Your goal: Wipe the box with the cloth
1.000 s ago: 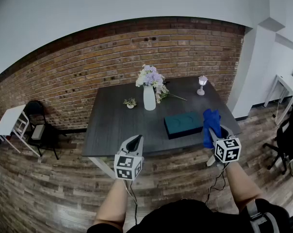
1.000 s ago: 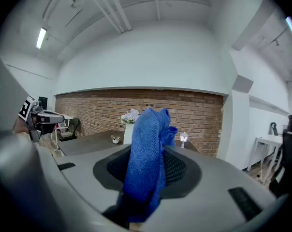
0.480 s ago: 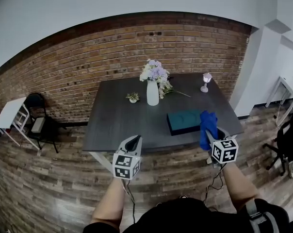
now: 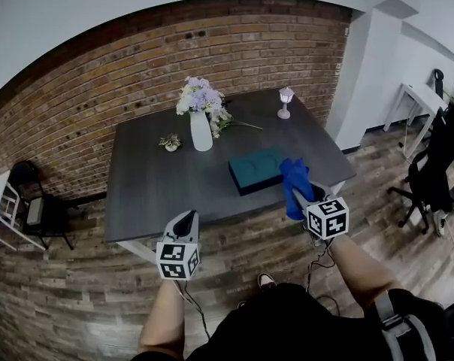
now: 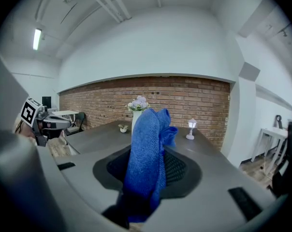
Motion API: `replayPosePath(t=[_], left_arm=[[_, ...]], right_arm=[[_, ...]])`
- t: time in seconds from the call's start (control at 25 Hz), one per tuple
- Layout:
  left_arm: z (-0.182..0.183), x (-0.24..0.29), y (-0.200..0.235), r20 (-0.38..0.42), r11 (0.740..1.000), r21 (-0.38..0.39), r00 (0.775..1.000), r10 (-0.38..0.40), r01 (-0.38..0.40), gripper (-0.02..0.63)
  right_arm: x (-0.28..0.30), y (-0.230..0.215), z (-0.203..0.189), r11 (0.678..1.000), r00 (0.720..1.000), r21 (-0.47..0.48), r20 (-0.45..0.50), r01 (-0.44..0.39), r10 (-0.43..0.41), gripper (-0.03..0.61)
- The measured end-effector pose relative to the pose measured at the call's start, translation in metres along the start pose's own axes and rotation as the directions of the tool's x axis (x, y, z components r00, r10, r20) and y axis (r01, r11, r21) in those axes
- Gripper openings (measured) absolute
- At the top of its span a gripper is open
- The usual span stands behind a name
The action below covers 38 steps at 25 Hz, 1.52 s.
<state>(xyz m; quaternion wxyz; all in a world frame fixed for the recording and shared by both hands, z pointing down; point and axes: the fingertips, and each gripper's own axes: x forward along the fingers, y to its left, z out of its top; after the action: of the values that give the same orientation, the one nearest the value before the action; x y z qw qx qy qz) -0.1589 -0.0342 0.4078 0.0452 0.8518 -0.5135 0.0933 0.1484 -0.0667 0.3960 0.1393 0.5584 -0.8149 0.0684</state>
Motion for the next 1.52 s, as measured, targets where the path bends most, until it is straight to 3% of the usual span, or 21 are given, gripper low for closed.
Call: replayPosePath(t=[0.2,0.32,0.6,0.76,1.08,1.32,1.52], left_arm=[[-0.012,0.015,0.000,-0.026,0.999,-0.053,1.000,-0.009,0.008,0.009],[-0.015,0.026,0.006,-0.048,0.999,-0.046,0.999,0.001,-0.003,0.009],[-0.026,0.052,0.047,-0.099,0.996,-0.050,0.992,0.072,-0.077,0.009],[-0.034,0.070,0.073,-0.140,0.984,-0.096,0.981,0.137,-0.151,0.009],[-0.029,0.099,0.103,-0.182,0.960,-0.115,0.956,0.231,-0.254,0.009],[-0.044,0.109,0.108,-0.233,0.961,-0.119,0.948,0.219,-0.251,0.009],[-0.036,0.122,0.138,-0.205,0.971,-0.105,0.960,0.190,-0.215,0.009]], right_arm=[[0.019,0.009,-0.008,0.998,0.998,-0.009,-0.034,-0.055,0.055,0.143],[0.040,0.022,-0.012,0.992,0.991,-0.031,-0.053,-0.121,0.119,0.143],[0.116,0.059,-0.023,0.955,0.952,-0.066,-0.129,-0.288,0.278,0.143],[0.158,0.093,-0.022,0.896,0.897,-0.121,-0.185,-0.427,0.403,0.143],[0.218,0.144,-0.018,0.723,0.752,-0.215,-0.258,-0.657,0.606,0.143],[0.236,0.165,-0.034,0.659,0.690,-0.217,-0.326,-0.720,0.647,0.143],[0.250,0.187,-0.049,0.566,0.670,-0.359,-0.418,-0.742,0.613,0.143]])
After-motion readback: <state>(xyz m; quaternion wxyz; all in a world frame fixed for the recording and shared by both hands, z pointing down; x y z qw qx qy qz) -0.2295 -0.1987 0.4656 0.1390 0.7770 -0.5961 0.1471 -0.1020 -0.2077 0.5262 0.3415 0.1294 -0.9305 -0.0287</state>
